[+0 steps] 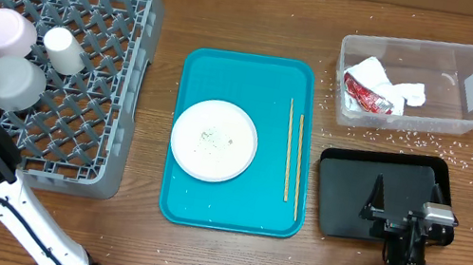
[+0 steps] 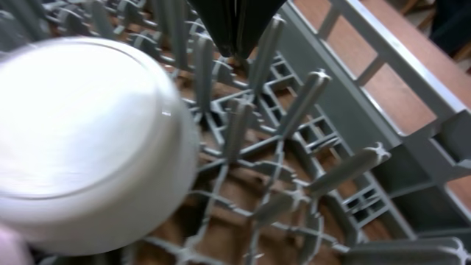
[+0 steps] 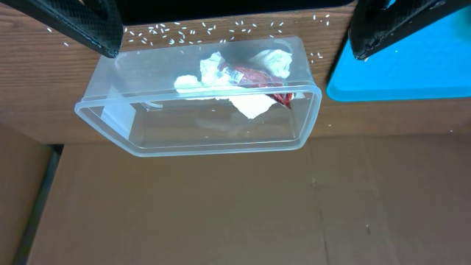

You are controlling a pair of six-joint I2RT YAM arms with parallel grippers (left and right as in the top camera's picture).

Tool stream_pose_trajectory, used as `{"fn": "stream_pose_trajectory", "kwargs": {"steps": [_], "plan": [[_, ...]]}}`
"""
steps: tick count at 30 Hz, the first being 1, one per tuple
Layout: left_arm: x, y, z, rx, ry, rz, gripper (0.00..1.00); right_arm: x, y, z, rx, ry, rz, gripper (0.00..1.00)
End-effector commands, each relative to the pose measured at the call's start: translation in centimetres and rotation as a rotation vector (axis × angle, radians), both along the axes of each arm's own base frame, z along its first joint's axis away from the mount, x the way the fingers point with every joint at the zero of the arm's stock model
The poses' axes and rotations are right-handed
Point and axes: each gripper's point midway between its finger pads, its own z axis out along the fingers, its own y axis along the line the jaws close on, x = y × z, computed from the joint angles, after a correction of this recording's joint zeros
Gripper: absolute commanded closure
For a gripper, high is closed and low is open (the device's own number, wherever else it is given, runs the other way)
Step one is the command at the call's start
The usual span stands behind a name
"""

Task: Sort waste into correct bins and load items into the dishwasher
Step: 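Adjust the white bowl in the rack and lift the left gripper away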

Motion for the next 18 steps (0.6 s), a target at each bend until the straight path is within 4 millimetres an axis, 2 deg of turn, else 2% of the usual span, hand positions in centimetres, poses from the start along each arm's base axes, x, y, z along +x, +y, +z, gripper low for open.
{"fn": "stream_pose_trajectory", "kwargs": {"steps": [1, 4, 6, 10, 13, 14, 15, 18], "plan": [[2.4, -1.8, 4.3, -0.009, -0.169, -0.056, 0.96, 0.0, -0.2, -0.1, 0.000, -0.005, -0.009, 0.00], [4.1, -4.1, 7.7, -0.029, -0.297, -0.143, 0.96, 0.0, -0.2, -0.1, 0.000, -0.005, -0.009, 0.00], [5.2, -6.6, 10.4, -0.048, -0.393, -0.225, 0.96, 0.0, -0.2, -0.1, 0.000, -0.005, -0.009, 0.00], [6.3, -12.7, 15.2, -0.043, -0.517, -0.437, 0.96, 0.0, -0.2, -0.2, 0.000, -0.004, -0.009, 0.00], [6.9, -18.8, 17.9, -0.029, -0.566, -0.640, 0.94, 0.0, -0.2, -0.1, 0.000, -0.005, -0.009, 0.00], [7.1, -20.8, 18.3, -0.033, -0.575, -0.697, 0.89, 0.0, -0.2, -0.1, -0.001, -0.005, -0.009, 0.00], [7.3, -22.9, 18.6, -0.041, -0.581, -0.750, 0.79, 0.0, -0.2, -0.1, 0.000, -0.005, -0.009, 0.00], [7.7, -29.4, 18.4, -0.093, -0.574, -0.907, 0.24, 0.0, -0.2, -0.1, 0.000, -0.005, -0.009, 0.00]]}}
